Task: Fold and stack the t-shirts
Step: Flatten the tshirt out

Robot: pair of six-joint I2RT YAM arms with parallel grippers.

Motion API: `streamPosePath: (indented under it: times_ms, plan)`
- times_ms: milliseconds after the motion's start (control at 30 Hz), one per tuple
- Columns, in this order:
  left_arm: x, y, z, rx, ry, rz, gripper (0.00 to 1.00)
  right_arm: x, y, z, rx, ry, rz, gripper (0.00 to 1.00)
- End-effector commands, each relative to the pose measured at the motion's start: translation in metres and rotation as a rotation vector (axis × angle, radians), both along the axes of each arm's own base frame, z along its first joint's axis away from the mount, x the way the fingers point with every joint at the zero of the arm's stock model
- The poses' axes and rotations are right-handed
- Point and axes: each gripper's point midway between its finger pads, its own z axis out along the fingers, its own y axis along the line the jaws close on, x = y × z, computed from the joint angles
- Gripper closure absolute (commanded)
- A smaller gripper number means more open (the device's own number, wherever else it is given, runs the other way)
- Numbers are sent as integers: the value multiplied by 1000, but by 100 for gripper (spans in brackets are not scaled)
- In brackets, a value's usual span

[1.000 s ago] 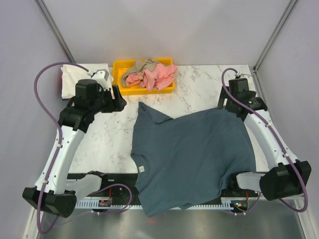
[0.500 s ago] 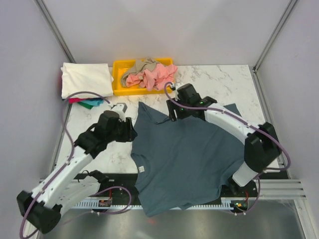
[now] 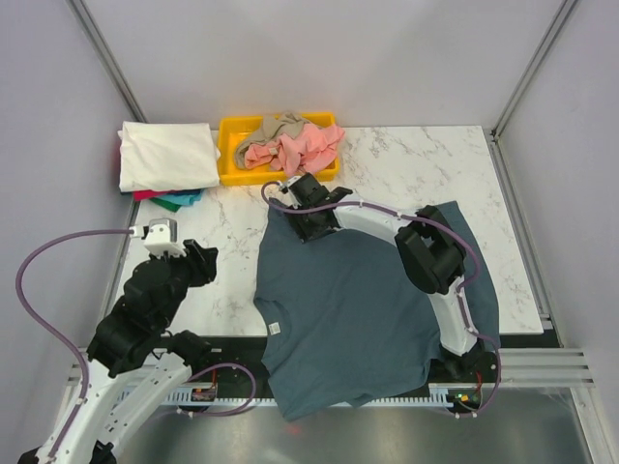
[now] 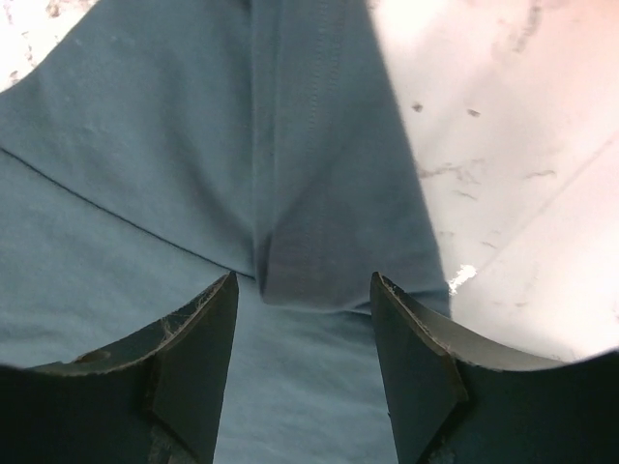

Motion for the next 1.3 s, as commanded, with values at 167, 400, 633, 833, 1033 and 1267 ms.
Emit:
streamPosePath:
  times_ms: [167,400,633,833,1033,1267]
  plan:
    - [7,5,-12,82,38,17,45,7,14,0,-58,-54,6,39]
    - [4,7,-10,71,21,21,45,11,9,-7,-104,-51,-15,48]
    - [5,5,-11,75,25,14,45,15,7,-11,-124,-41,-34,79]
    - [5,5,-11,76,24,12,45,23,3,1,-122,-76,-62,100]
    - [5,5,-12,77,26,10,45,60,-9,40,-62,-143,-123,100]
    - [6,4,-14,81,32,10,45,117,-48,42,-23,-137,-217,100]
